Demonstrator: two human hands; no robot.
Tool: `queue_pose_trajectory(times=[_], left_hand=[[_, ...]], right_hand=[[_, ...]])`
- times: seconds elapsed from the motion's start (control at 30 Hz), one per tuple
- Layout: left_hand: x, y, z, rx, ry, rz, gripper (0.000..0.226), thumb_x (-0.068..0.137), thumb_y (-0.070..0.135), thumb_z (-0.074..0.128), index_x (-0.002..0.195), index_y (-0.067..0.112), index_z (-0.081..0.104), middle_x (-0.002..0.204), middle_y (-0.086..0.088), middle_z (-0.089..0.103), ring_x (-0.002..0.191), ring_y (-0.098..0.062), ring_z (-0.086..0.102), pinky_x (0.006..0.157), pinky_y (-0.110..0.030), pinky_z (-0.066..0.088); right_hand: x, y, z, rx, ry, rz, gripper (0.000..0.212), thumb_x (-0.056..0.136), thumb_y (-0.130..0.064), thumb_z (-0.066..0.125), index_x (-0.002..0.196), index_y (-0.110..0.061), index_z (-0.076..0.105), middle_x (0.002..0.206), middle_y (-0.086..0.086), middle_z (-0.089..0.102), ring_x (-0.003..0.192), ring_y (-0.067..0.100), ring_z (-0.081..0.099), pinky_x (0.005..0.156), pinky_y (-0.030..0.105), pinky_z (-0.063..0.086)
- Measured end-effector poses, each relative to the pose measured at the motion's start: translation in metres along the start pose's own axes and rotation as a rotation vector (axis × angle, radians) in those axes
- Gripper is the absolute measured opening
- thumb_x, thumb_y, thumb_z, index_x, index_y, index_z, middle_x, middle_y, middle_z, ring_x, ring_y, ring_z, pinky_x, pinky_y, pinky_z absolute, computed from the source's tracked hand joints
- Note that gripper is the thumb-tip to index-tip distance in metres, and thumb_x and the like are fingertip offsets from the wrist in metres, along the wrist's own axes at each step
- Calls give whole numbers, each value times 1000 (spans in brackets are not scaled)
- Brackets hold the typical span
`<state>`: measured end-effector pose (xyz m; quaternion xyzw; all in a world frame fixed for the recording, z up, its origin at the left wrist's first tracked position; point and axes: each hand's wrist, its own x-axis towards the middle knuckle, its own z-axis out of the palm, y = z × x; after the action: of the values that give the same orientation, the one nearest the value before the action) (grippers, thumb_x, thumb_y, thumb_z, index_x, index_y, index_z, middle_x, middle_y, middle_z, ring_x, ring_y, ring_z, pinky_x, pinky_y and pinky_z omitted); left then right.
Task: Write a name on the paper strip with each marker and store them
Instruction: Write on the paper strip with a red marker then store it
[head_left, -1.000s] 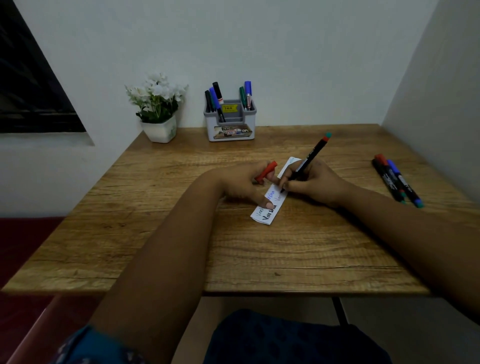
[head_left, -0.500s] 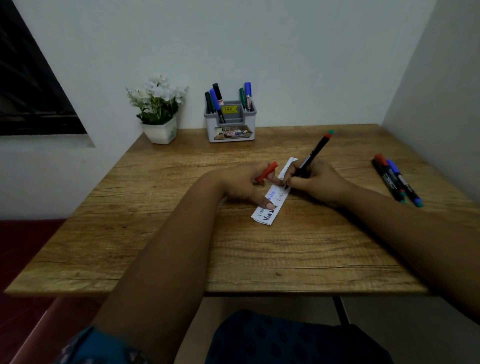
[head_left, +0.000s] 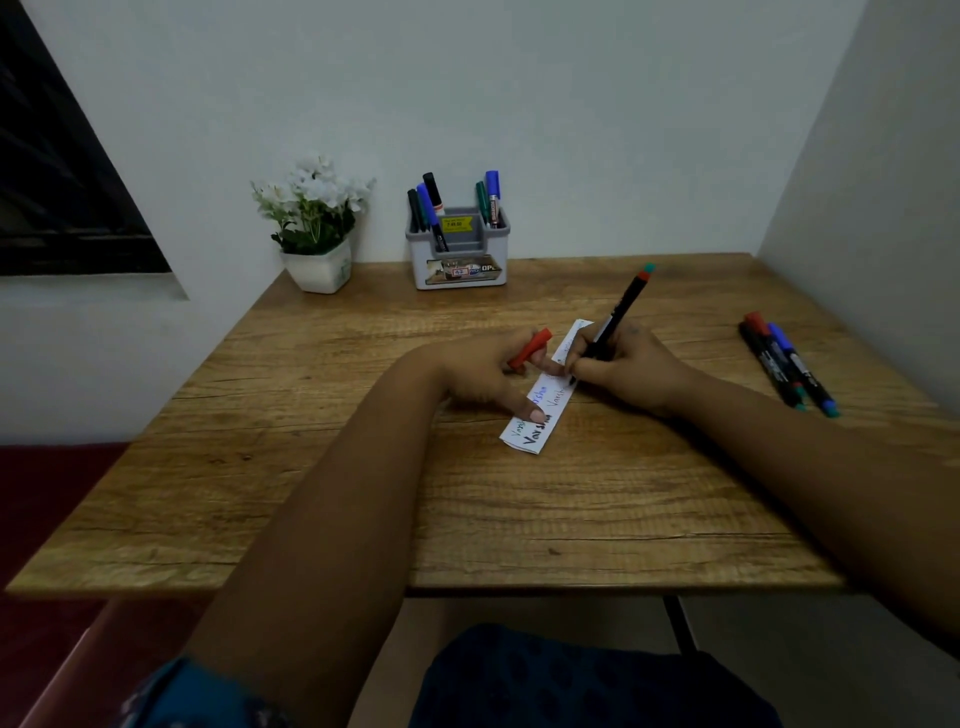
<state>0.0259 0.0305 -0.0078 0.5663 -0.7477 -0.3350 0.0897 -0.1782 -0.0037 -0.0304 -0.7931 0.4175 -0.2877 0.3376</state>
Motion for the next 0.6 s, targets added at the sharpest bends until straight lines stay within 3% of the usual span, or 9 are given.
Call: queue_pose_trajectory(times=[0.1,0.2,0.3,0.43,0.6], left_hand=[[2,-3,1,-13,-34,9,89,68,42,84,143,29,38,137,13,46,131,-16,40,111,-43,34],[3,-3,0,-25,-45,38,76,72,35,83,138,32,45,129,20,45,131,-15,39,112,-40,32],[3,-3,1,-36,-43,62,63,72,36,83,125,43,50,133,18,45,131,-16,40,112,-42,33],[2,-4,2,-67,-41,73,50,66,44,84,98,53,48,141,13,49,131,-15,41,111,-45,35],[7,-6,2,-40,-36,64,69,59,53,83,116,48,45,137,12,50,128,-14,43,108,-46,38]], right_hand=[[1,2,-5,355,95,76,6,90,-3,62,95,-2,64,84,7,66,71,12,60,66,24,48],[-1,1,-15,692,117,103,11,89,-6,64,99,-9,59,82,7,65,64,8,59,63,20,51],[-6,-8,-14,790,76,59,2,91,-8,60,92,-7,61,86,8,65,72,10,63,71,21,54],[-7,-15,-9,866,140,60,8,96,-3,52,96,-1,60,88,9,67,75,11,68,71,20,57],[-8,-17,-6,763,132,60,6,93,-1,57,94,-7,59,88,7,65,77,11,67,76,22,57]])
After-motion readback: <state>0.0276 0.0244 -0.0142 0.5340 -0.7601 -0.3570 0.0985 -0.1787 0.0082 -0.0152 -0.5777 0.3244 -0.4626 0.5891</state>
